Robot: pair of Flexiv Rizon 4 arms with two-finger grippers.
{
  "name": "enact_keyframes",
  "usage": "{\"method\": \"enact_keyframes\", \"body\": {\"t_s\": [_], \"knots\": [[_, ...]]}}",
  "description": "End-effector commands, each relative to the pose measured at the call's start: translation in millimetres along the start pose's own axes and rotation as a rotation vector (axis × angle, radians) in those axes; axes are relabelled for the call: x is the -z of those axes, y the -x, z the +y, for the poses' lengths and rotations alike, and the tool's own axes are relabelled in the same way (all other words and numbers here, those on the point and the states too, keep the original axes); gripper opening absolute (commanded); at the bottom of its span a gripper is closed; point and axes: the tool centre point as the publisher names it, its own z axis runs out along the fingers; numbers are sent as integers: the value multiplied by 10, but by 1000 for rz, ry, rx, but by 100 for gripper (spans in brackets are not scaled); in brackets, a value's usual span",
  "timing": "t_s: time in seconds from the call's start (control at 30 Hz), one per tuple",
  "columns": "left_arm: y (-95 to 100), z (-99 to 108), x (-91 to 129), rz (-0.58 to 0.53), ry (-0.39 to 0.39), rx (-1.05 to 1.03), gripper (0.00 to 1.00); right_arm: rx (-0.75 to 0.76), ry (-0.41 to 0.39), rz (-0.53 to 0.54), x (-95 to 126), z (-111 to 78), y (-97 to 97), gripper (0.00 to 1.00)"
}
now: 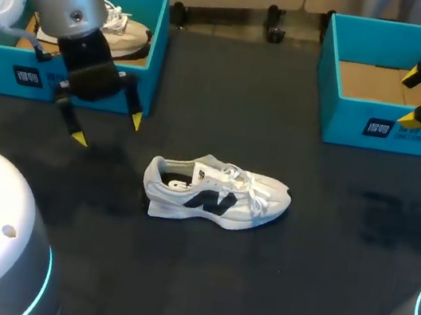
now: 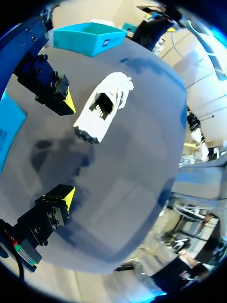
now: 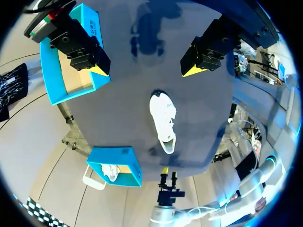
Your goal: Take the shoe out of the shoebox, open the shoe tongue, remove and reinsert the insole, then place the shoe into the shoebox
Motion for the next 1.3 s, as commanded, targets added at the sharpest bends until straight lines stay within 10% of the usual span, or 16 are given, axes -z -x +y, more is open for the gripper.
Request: {"method": "enact_keyframes", "body": {"t_s": [0.03,0.7,1.3], "knots": [[-106,18,54,-16,-52,30,100,-1,-4,2,-6,8,14,100],[-608,-386,-111,7,-393,291,100,-1,-4,2,-6,8,14,100],[-646,-390,-139,-316,-568,533,100,-1,-4,2,-6,8,14,100]]}}
